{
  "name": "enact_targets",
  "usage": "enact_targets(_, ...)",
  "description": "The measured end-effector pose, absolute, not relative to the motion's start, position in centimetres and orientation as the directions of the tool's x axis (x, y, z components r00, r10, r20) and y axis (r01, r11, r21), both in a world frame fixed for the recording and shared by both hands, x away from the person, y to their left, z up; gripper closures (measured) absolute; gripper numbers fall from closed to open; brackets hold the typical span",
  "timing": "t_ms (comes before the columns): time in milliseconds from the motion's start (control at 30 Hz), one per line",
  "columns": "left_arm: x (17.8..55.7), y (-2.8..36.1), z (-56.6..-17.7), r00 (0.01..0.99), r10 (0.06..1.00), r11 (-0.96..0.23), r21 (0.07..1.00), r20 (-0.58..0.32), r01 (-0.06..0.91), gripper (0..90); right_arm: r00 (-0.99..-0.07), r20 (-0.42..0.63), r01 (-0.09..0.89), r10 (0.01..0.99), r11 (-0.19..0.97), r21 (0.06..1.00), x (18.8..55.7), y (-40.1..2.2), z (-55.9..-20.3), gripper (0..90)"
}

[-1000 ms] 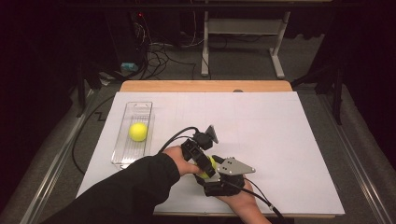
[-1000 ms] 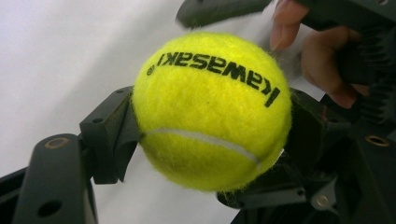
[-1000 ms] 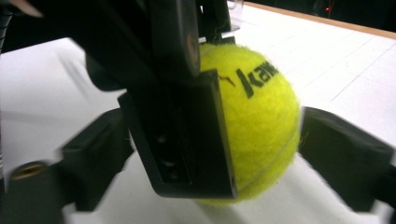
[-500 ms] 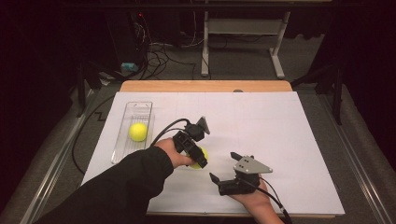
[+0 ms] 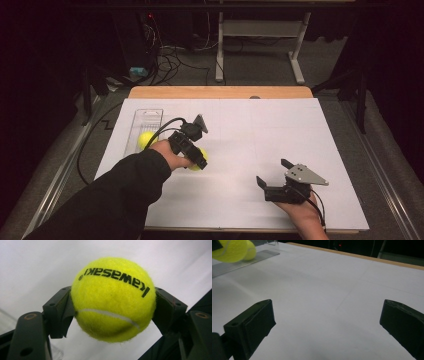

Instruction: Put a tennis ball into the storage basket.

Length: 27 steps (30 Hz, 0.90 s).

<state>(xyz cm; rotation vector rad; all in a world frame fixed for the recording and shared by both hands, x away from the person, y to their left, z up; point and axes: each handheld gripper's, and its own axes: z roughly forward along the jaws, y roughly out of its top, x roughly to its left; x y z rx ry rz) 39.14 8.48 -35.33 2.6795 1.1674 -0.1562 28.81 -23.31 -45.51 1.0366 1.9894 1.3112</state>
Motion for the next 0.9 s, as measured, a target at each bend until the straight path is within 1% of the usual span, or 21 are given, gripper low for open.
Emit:
enact_targets(200, 39.6, 10.7, -34.7, 0.655, 0.739, -0.641, 0.139, -0.158, 0.755, 26.6, -0.52, -0.021, 0.316, 0.854, 0.216, 0.924, 28.5, -25.8, -45.5, 0.0)
enact_targets(367, 40.0, 13.2, -33.9, 0.623, 0.769, -0.609, 0.132, -0.143, 0.782, 26.7, -0.503, -0.022, 0.32, 0.864, 0.21, 0.924, 28.4, -26.9, -45.5, 0.0)
enact_targets(600, 40.1, 17.0, -33.1, 0.571, 0.811, -0.556, 0.137, -0.126, 0.82, 26.7, -0.497, -0.023, 0.325, 0.867, 0.211, 0.922, 28.3, -27.2, -45.6, 0.0)
enact_targets(900, 40.1, 21.1, -33.0, 0.508, 0.854, -0.497, 0.115, -0.109, 0.86, 26.6, -0.498, -0.031, 0.325, 0.867, 0.22, 0.92, 28.4, -27.1, -45.7, 0.0)
